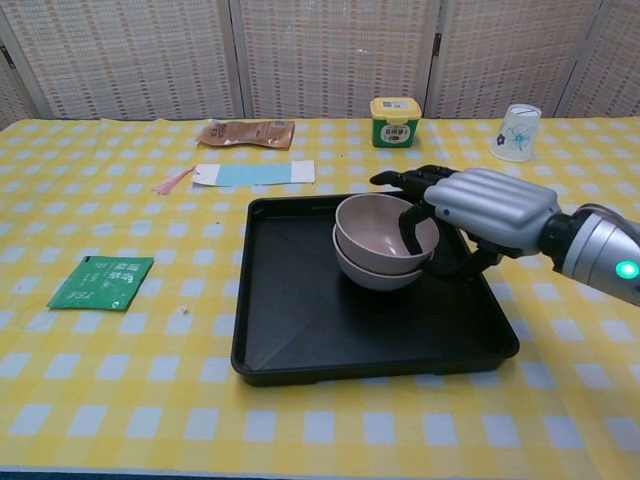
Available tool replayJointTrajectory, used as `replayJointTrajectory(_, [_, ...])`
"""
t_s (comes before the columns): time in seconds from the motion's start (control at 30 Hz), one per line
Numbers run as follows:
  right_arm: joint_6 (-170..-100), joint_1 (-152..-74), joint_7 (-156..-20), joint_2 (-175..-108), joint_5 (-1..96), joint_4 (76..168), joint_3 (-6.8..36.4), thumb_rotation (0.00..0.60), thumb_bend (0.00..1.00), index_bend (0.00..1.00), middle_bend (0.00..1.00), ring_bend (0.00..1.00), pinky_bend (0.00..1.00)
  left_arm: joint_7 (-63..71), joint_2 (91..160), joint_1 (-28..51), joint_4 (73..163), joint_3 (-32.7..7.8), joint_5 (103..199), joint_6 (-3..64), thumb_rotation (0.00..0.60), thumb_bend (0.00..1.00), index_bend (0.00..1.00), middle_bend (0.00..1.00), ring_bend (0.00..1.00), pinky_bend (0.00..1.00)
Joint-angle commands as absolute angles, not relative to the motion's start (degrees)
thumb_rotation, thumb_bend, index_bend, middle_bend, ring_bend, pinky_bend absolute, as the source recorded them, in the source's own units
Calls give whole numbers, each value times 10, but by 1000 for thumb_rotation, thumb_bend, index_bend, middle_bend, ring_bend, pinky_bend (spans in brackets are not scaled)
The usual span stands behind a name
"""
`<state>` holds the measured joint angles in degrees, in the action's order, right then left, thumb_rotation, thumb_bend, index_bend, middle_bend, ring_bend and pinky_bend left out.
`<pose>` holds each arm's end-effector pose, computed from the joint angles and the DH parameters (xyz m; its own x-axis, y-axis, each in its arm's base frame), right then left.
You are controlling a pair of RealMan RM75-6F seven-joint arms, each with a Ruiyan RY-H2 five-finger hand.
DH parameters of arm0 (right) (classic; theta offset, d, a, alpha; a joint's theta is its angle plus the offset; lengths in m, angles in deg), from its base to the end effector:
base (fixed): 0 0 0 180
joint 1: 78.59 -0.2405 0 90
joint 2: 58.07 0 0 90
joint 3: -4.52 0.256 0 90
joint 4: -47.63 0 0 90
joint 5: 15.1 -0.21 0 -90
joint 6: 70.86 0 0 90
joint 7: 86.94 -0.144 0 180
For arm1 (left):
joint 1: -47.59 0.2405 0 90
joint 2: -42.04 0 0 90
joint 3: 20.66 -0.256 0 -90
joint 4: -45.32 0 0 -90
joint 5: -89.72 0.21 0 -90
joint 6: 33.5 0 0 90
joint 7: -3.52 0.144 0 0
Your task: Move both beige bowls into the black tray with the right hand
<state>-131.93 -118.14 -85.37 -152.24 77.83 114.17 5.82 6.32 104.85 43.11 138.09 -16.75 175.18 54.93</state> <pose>-0.1797 -0.3192 -0.0413 0.5554 -0.1427 0.8193 -0.6851 -0.6369 0.3536 -0.3085 0.1824 0.1765 0.4508 -0.0725 0.8897 0.8923 0.0079 -0.4514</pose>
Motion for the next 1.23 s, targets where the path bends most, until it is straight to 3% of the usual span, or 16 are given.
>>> replayJointTrajectory(0.03, [-1319,-1181,-855,-1518,778,1146,57,600,492,451,0,0,0,64,1049,431,1381,-167,1752,550,600,281,0,0,0,0])
replayJointTrajectory(0.2, [-1332,-1176,-854,-1505,779,1163,58,600,492,303,0,0,0,65,1049,432,1382,-168,1754,551,600,281,0,0,0,0])
replayJointTrajectory(0.43, [-1402,-1138,-816,-1456,800,1234,44,600,493,265,0,0,0,65,1047,433,1383,-170,1757,551,600,281,0,0,0,0])
replayJointTrajectory(0.7, [-1603,-972,-702,-1363,781,1343,8,600,492,63,0,0,0,62,1043,430,1385,-178,1768,542,600,281,0,0,0,0])
replayJointTrajectory(0.9, [-1669,-869,-642,-1317,715,1397,-13,600,485,0,0,0,0,71,1045,427,1391,-188,1785,535,600,281,0,0,0,0])
replayJointTrajectory(1.23, [-1631,-849,-748,-1249,711,1413,-18,600,485,0,0,0,0,138,1070,426,1397,-206,1819,534,600,281,0,0,0,0])
